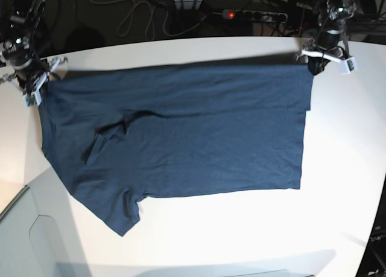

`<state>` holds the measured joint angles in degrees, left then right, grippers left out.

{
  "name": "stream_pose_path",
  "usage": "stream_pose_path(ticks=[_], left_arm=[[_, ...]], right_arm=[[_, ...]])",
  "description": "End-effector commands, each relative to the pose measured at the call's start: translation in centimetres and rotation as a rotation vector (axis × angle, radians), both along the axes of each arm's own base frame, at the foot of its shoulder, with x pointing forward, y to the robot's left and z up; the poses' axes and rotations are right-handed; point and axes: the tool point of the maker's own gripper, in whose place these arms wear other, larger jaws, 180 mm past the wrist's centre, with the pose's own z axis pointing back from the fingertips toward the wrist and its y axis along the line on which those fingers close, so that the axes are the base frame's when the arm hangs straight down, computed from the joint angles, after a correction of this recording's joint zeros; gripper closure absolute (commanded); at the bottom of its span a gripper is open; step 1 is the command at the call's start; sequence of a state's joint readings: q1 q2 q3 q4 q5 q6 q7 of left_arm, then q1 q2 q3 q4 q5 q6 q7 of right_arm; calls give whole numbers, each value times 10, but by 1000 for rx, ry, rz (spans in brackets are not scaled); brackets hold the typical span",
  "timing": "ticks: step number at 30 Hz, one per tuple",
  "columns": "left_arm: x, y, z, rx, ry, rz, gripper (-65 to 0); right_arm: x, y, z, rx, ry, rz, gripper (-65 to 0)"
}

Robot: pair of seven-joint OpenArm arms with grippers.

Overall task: Fold the T-shirt properly
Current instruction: 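Lift the folded edge with both grippers and pull it back toward the robot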

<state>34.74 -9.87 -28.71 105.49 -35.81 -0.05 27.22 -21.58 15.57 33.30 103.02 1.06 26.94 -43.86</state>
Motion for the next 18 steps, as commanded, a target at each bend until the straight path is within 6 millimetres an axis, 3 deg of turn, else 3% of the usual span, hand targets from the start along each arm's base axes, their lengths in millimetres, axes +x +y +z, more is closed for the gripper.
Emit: stream_pose_path(ticks=[1, 6, 18], left_arm=[[1, 2, 11, 21, -31, -8, 0], [-13, -2, 12, 27, -1, -24, 0], [-31, -6, 3, 10, 43, -3, 0]], right_arm=[[1, -3, 8, -24, -13, 30, -9], [-14, 1, -1, -18, 38, 60, -10], [-22, -3, -1, -31, 56, 62, -11]])
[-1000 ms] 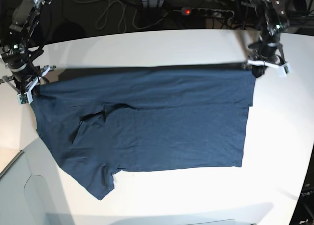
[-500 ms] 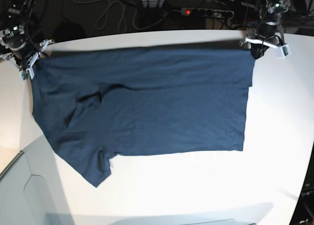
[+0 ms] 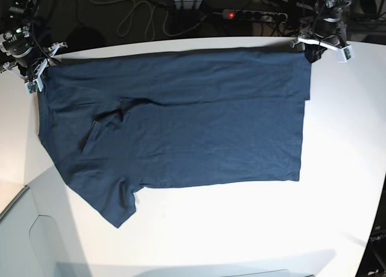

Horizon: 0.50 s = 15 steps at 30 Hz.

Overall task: Fold the T-shirt properly
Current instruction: 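Lift the folded edge with both grippers and pull it back toward the robot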

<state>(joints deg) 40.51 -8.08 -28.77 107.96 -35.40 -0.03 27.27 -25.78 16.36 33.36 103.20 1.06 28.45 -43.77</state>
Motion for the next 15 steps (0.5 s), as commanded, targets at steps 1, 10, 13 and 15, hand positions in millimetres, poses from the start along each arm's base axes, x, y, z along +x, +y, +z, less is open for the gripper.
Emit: stream_pose_path(ticks=[1, 10, 13, 15], left_arm=[[2, 3, 7, 15, -22, -4, 0], [1, 5, 7, 21, -15, -8, 0], [1, 5, 6, 22, -13, -9, 0], [0, 5, 6, 21, -11, -8, 0]], right_arm=[[5, -2, 9, -18, -20, 30, -11], [-5, -1, 4, -18, 8, 34, -11], [-10, -1, 1, -15, 20, 33, -11], [-11, -1, 0, -13, 24, 30, -11]])
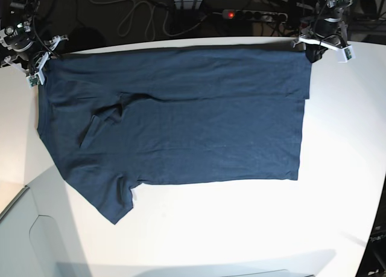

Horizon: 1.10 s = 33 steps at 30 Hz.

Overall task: Fold the T-shirt properly
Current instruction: 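Lift the folded edge with both grippers and pull it back toward the robot, then release the edge and reach both grippers toward the shirt's hem corners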

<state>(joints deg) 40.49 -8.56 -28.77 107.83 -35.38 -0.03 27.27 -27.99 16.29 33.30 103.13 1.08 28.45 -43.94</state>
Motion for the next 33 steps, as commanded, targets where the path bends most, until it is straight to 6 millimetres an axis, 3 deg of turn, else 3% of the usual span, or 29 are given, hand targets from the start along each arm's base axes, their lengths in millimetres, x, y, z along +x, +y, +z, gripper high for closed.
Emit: stream_pose_path(ticks=[1, 5, 9, 13, 15, 18, 24, 31, 33], left_arm=[[-1, 3, 5, 14, -12, -2, 0], [-5, 2, 3, 12, 1, -7, 0], [-11, 1, 2, 13, 17, -11, -4], [-18, -1, -3, -3, 71, -19, -154], [-21, -3, -5, -10, 89, -24, -212], [-21, 2, -2, 0, 86, -14, -225], [-9, 32, 36, 93, -7, 41, -229], [68, 40, 83, 143, -243, 34, -230], [99, 28, 95, 162, -304, -27, -231]], right_arm=[[5, -2, 7, -14, -19, 31, -13], [5, -2, 7, -16, -17, 31, -90], [5, -2, 7, -16, -17, 31, -282], [7, -3, 11, -22, -27, 34, -408], [9, -3, 12, -24, -33, 34, -426], [12, -10, 23, -48, -61, 21, -425], [30, -17, 56, -102, -162, 18, -425], [62, -14, 76, -102, -263, 21, -425], [67, -8, 75, -92, -268, 37, -425]])
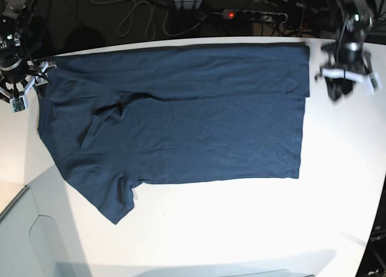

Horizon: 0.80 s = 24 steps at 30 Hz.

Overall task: Fold the T-shirt properly
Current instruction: 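Release the edge and reach both grippers toward the shirt's hem corners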

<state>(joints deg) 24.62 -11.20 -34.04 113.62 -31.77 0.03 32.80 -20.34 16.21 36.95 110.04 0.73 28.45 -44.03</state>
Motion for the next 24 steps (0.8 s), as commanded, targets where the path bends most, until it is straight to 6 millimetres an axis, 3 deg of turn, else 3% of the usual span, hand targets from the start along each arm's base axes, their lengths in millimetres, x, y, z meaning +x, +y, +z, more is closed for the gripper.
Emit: stream_pose_path(ticks=[1, 6, 12, 19, 24], left_arm=[[21, -5, 16, 37, -60, -43, -231], [85, -14, 24, 83, -118, -101, -266], [147, 0, -13, 60, -46, -66, -274], [198, -5, -55, 0, 21, -74, -285], [218, -7, -83, 53, 37, -112, -285]], right_arm=[[7, 4, 8, -12, -23, 43, -425], [9, 18, 1, 9, -6, 80, -425], [9, 20, -3, 17, 3, 82, -425], [8, 19, -3, 16, 3, 79, -425], [8, 19, -3, 16, 3, 79, -425]])
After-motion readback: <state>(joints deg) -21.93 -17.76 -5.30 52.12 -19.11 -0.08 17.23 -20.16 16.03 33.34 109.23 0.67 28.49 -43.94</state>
